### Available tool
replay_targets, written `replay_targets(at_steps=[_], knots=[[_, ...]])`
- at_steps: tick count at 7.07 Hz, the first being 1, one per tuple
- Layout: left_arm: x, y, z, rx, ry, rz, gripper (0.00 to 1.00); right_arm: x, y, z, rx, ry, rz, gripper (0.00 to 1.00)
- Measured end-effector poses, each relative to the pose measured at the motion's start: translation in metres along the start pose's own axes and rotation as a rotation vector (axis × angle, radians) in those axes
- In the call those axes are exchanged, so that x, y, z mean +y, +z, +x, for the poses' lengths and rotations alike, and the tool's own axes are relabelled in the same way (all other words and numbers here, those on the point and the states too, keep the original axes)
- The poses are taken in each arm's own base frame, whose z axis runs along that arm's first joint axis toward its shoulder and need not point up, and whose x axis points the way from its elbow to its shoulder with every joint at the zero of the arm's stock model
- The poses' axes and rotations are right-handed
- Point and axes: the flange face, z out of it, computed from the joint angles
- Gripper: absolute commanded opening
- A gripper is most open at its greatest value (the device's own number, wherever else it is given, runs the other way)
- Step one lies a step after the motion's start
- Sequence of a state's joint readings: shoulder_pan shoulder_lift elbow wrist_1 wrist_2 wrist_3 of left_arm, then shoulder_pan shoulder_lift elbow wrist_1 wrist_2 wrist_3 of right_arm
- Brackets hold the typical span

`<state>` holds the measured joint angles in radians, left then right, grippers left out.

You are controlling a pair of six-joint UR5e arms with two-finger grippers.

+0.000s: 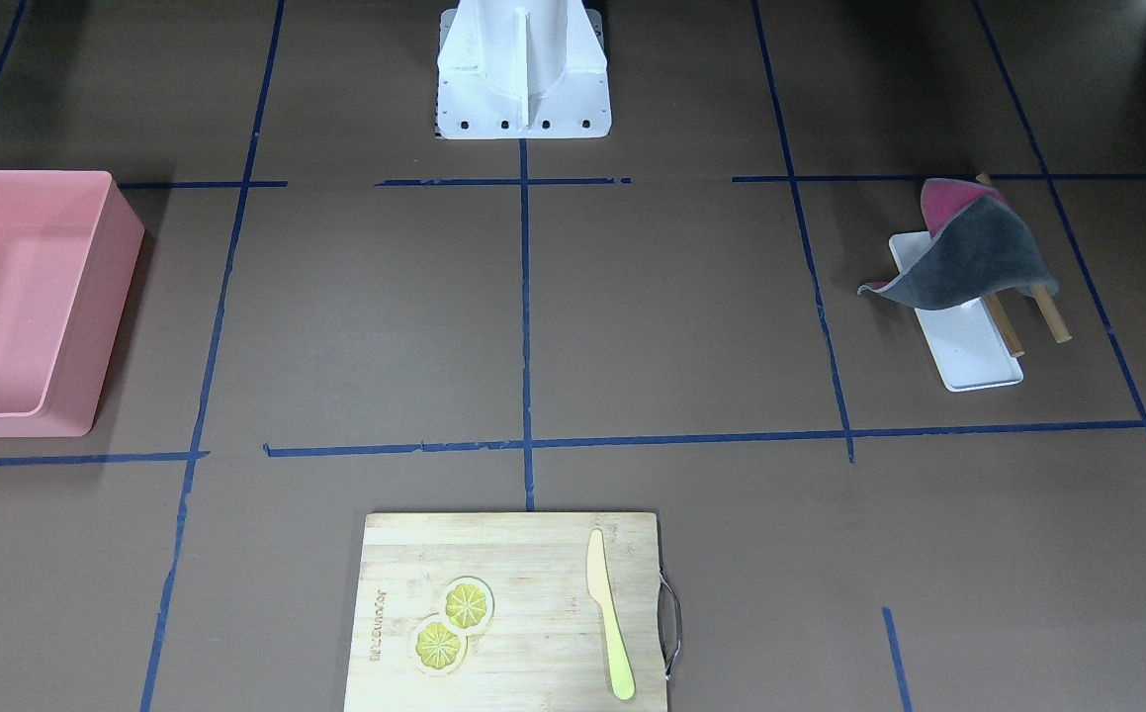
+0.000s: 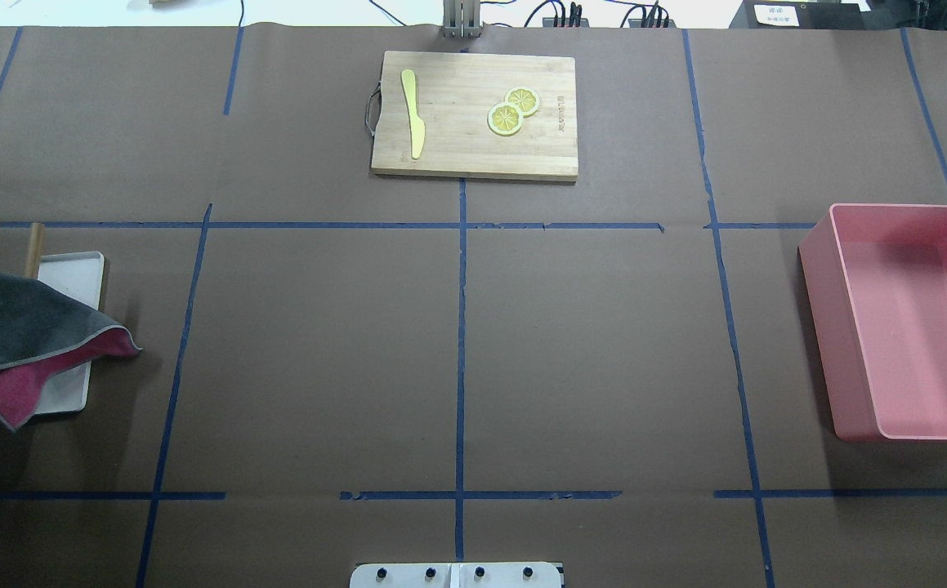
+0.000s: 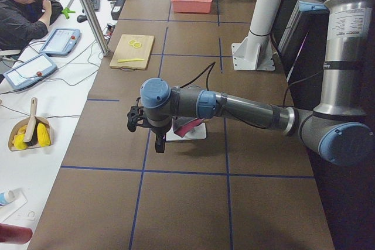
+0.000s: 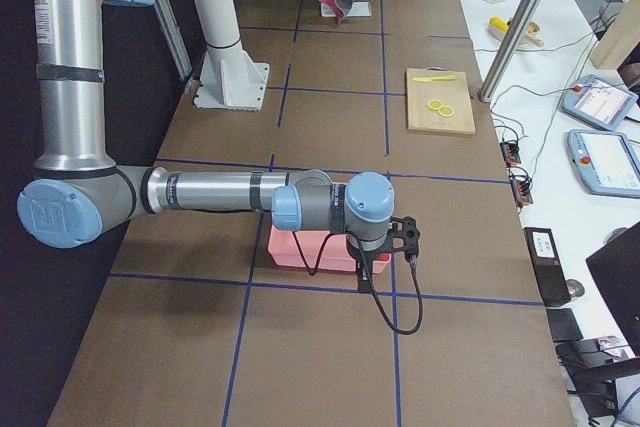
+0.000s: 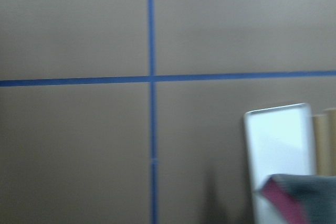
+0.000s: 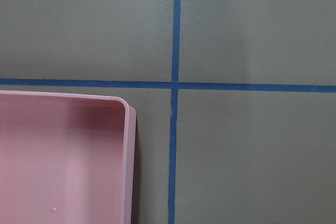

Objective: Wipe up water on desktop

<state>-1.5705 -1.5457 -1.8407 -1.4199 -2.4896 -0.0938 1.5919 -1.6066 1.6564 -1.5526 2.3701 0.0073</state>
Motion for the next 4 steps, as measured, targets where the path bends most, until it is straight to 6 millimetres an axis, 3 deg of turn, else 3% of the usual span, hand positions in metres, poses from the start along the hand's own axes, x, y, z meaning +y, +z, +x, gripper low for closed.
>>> replay_targets(at_steps=[2, 4], knots=[[0.015, 0.024, 0.039, 0.070, -0.048, -0.020, 1.00, 0.000, -0.001, -0.001, -0.005, -0.002, 0.001, 1.00], [0.046, 0.064, 0.062, 0.105, -0.099, -0.005, 1.00, 0.000, -0.001, -0.001, -0.006, -0.001, 0.002, 1.00]])
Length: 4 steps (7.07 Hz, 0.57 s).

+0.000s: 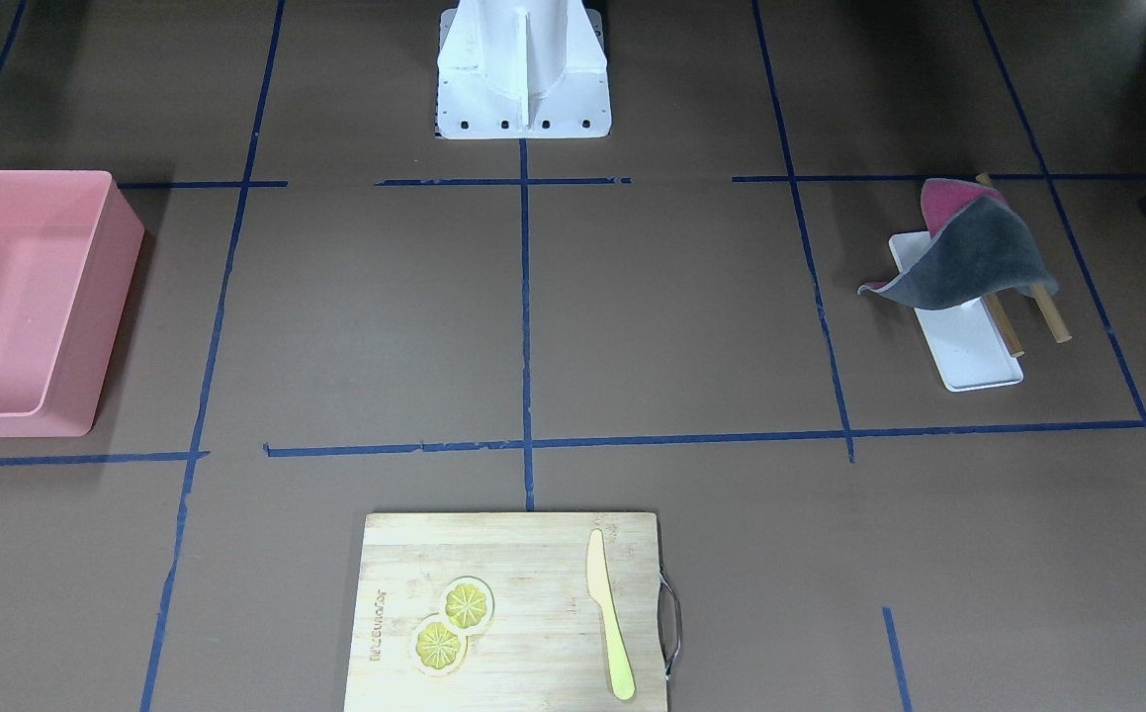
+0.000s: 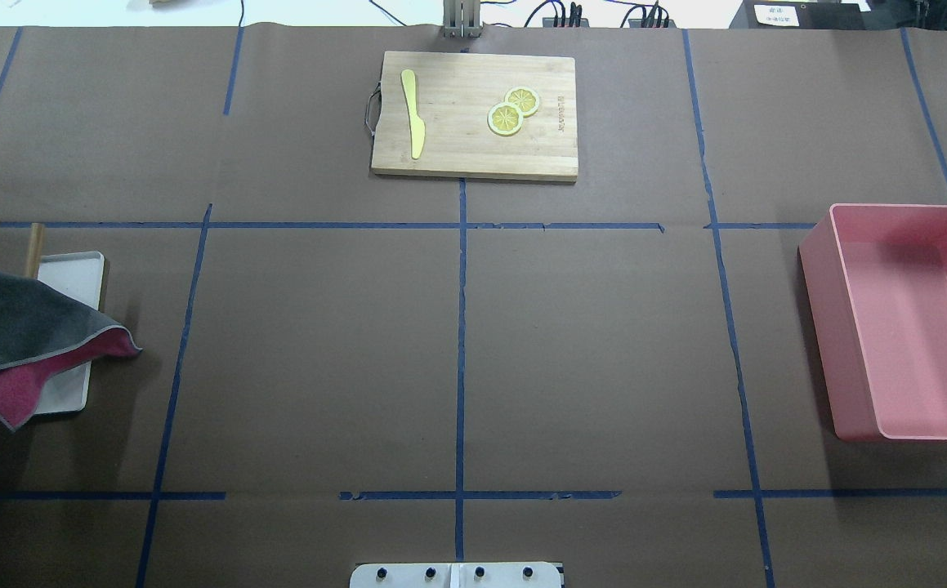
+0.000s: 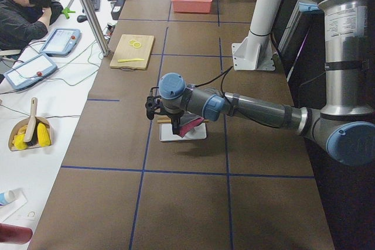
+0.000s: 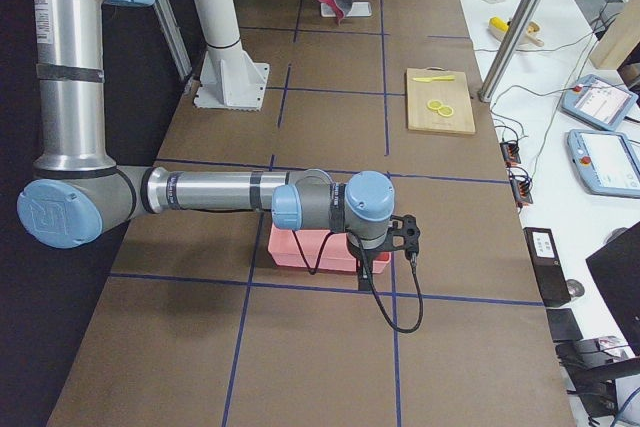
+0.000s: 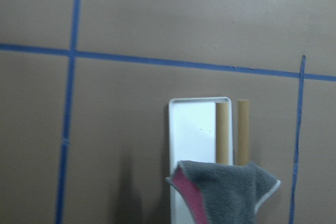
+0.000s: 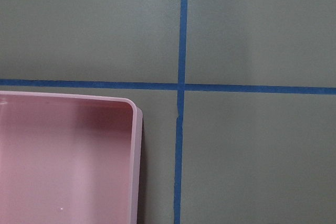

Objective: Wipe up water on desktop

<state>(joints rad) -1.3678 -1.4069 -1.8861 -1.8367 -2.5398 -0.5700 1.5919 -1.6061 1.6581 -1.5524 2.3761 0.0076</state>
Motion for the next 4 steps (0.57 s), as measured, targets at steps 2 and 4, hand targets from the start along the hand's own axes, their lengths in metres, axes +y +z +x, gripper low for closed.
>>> replay_targets(at_steps=[2, 4], knots=[[0.024, 0.035, 0.013, 0.004, -0.033, 0.014, 0.98, 0.000, 0.000, 0.000, 0.000, 0.000, 0.000, 1.00], [0.025, 0.051, 0.023, 0.006, -0.037, 0.006, 0.97, 0.000, 0.000, 0.001, 0.000, 0.001, -0.001, 1.00]])
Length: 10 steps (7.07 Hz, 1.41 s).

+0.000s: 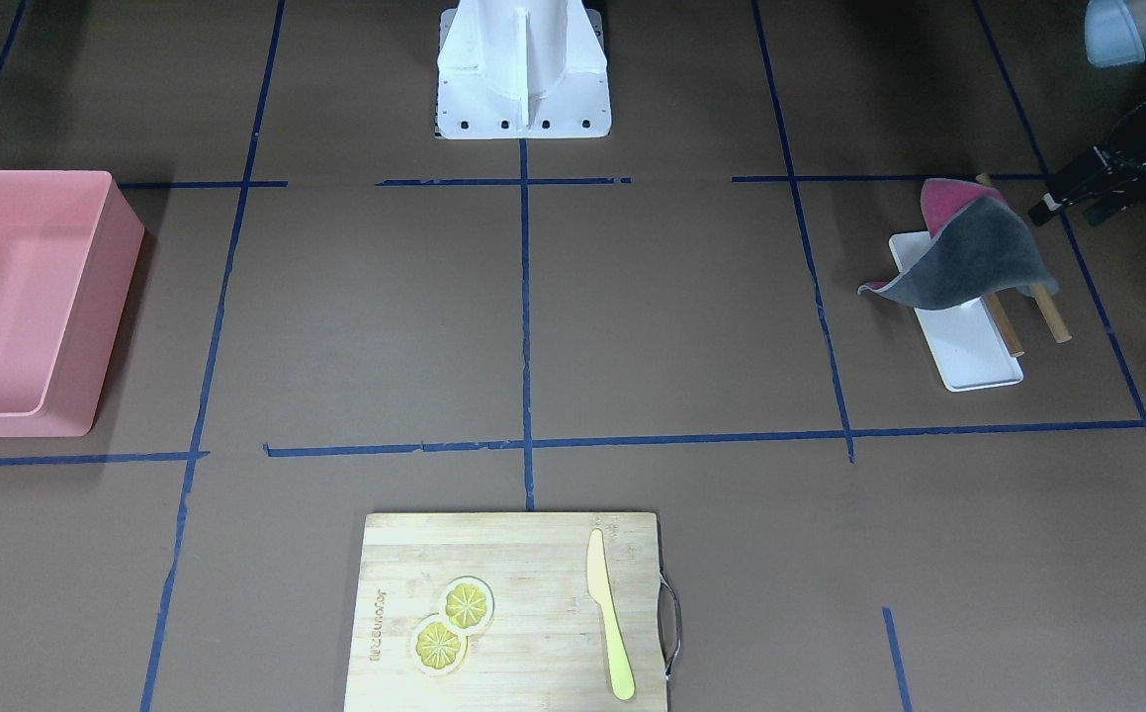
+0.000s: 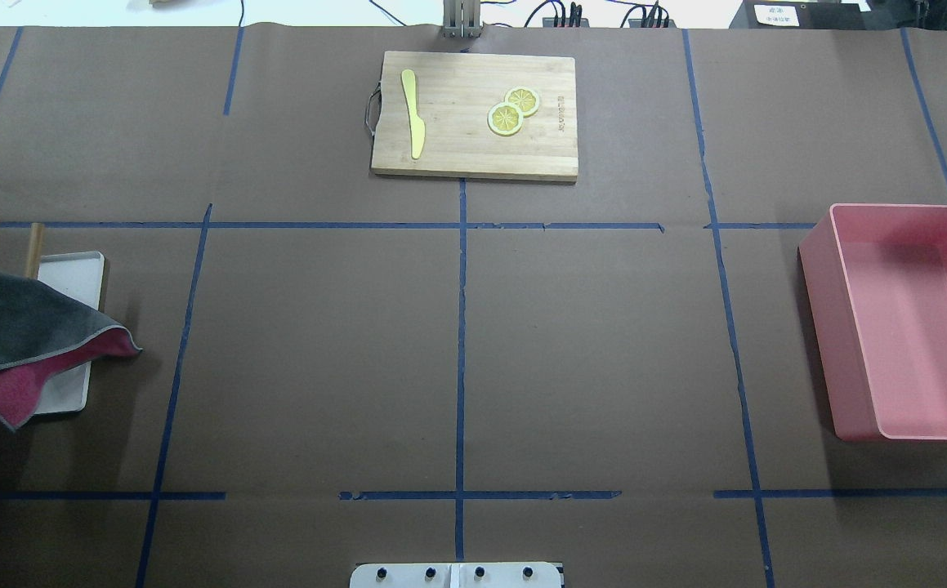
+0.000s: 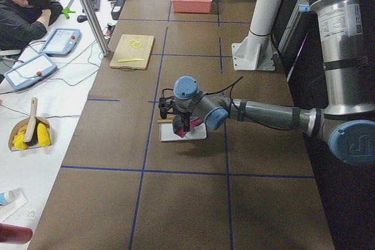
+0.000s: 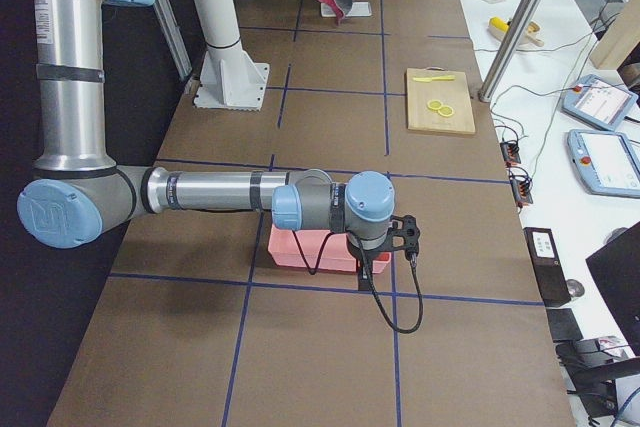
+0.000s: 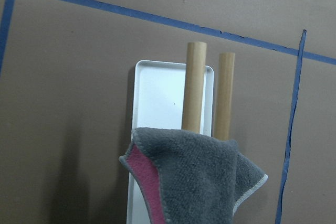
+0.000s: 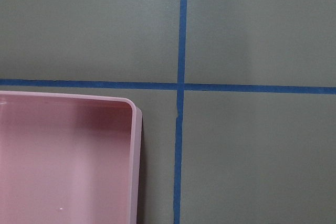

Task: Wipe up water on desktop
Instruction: 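Lower the left gripper onto the grey-pink cloth on the white tray and grasp it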

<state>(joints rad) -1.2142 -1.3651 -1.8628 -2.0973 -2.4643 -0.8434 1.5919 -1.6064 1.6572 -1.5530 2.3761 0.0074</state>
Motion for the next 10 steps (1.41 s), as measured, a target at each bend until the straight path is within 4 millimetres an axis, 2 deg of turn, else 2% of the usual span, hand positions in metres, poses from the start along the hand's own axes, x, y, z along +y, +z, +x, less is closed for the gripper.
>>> replay_targets(at_steps=[2, 3, 4, 6, 8, 9, 10], knots=[[-0.004, 0.017, 0.005, -0.009, 0.009, -0.021, 0.91, -0.001, -0.001, -0.001, 0.000, -0.002, 0.002, 1.00], [-0.005, 0.022, 0.007, -0.015, 0.015, -0.026, 0.79, -0.001, -0.001, -0.001, 0.000, -0.003, 0.002, 1.00], [-0.005, 0.025, 0.007, -0.018, 0.017, -0.028, 0.74, -0.001, -0.001, -0.001, 0.000, -0.003, 0.002, 1.00], [-0.005, 0.026, 0.008, -0.019, 0.019, -0.028, 0.73, -0.005, -0.011, -0.012, -0.002, -0.025, 0.023, 1.00], [-0.006, 0.026, 0.008, -0.019, 0.021, -0.029, 0.73, -0.010, -0.033, -0.039, -0.004, -0.060, 0.068, 1.00], [-0.006, 0.027, 0.007, -0.020, 0.020, -0.029, 0.73, -0.012, -0.042, -0.065, -0.011, -0.053, 0.086, 1.00], [-0.006, 0.028, 0.005, -0.022, 0.018, -0.031, 0.72, -0.013, -0.043, -0.097, -0.021, -0.040, 0.086, 1.00]])
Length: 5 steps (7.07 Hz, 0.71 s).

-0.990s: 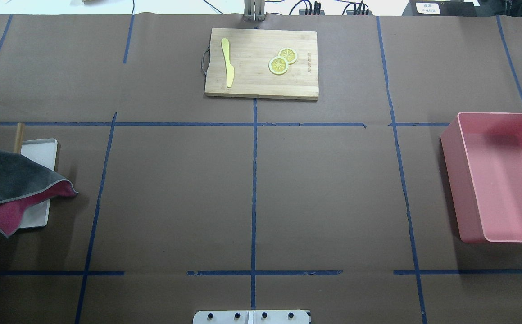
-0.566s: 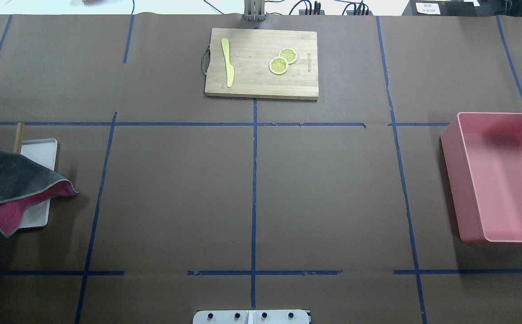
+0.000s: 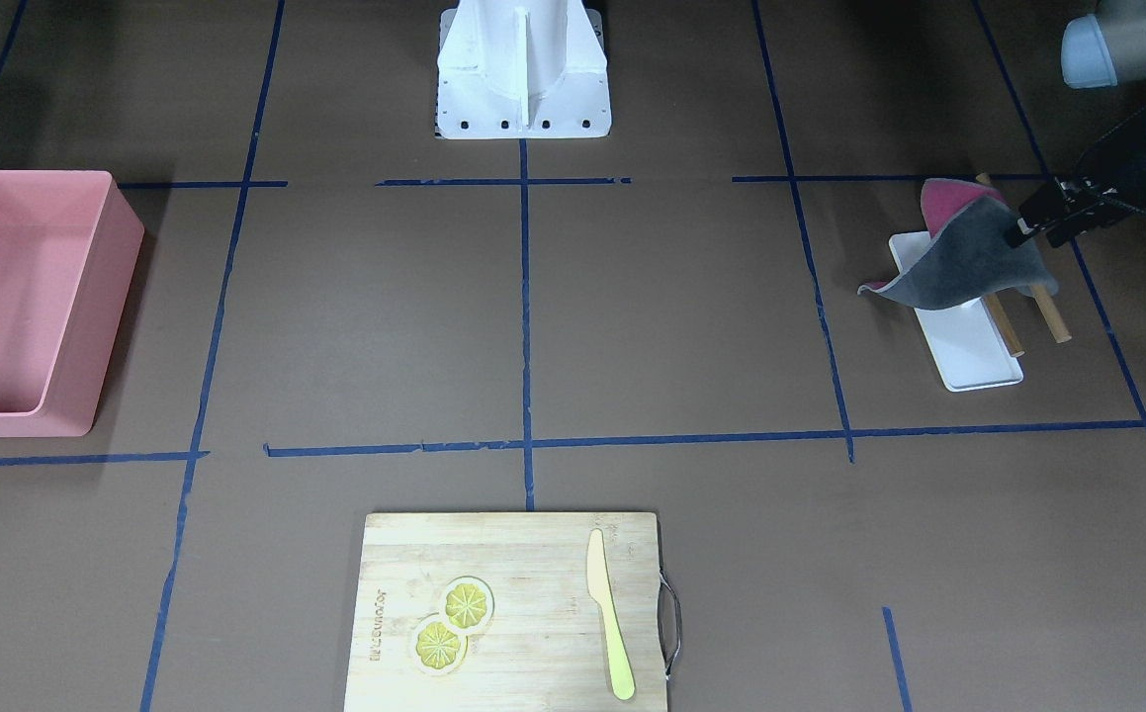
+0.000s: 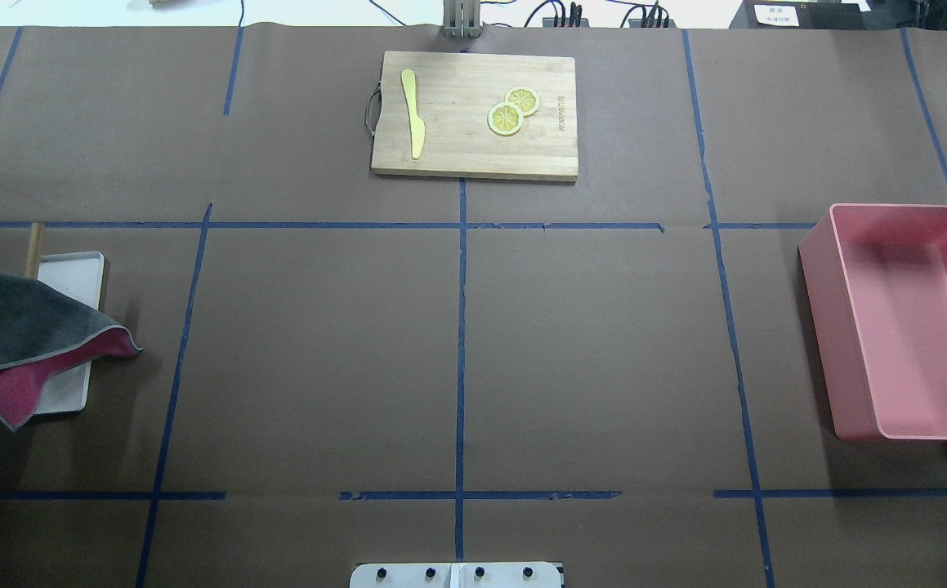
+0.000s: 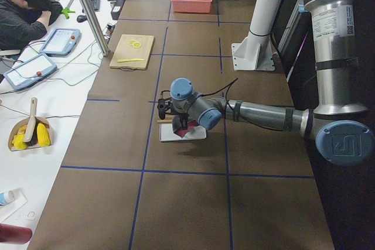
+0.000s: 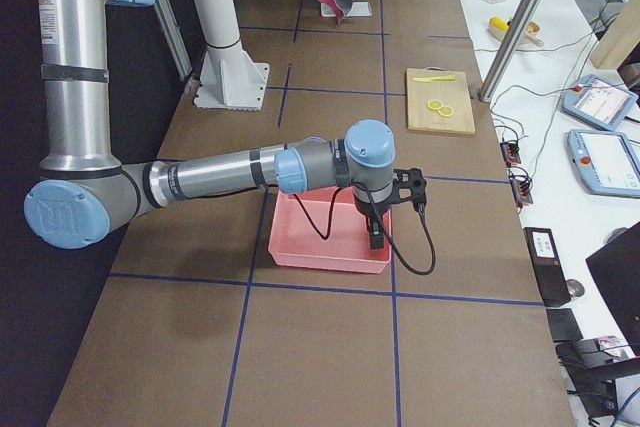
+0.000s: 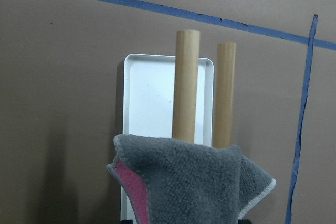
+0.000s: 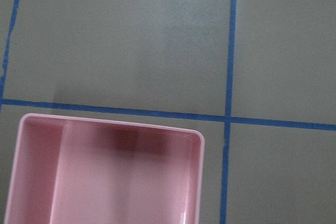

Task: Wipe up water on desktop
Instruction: 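Lower the left gripper onto the grey-pink cloth on the white tray and grasp it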

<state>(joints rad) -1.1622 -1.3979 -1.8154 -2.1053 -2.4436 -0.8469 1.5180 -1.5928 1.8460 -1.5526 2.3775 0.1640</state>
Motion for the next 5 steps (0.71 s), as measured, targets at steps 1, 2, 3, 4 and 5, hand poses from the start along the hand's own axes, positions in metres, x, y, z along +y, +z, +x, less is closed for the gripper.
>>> replay_targets(at_steps=[1, 2, 3, 4, 5], knots=[[0.000, 0.001, -0.002, -0.002, -0.001, -0.002, 0.69, -0.001, 0.005, -0.026, -0.010, 0.007, -0.010, 1.00], [-0.001, 0.002, -0.002, -0.002, -0.001, -0.003, 0.68, 0.000, 0.007, -0.040, -0.016, 0.008, -0.015, 1.00], [0.000, 0.003, -0.002, -0.002, 0.000, -0.005, 0.68, 0.000, 0.007, -0.045, -0.018, 0.006, -0.016, 1.00], [0.000, 0.005, -0.001, -0.003, 0.001, -0.009, 0.64, 0.000, 0.007, -0.047, -0.019, 0.006, -0.015, 1.00], [0.001, 0.007, 0.000, -0.003, 0.003, -0.014, 0.53, 0.000, 0.007, -0.048, -0.019, 0.007, -0.015, 1.00]])
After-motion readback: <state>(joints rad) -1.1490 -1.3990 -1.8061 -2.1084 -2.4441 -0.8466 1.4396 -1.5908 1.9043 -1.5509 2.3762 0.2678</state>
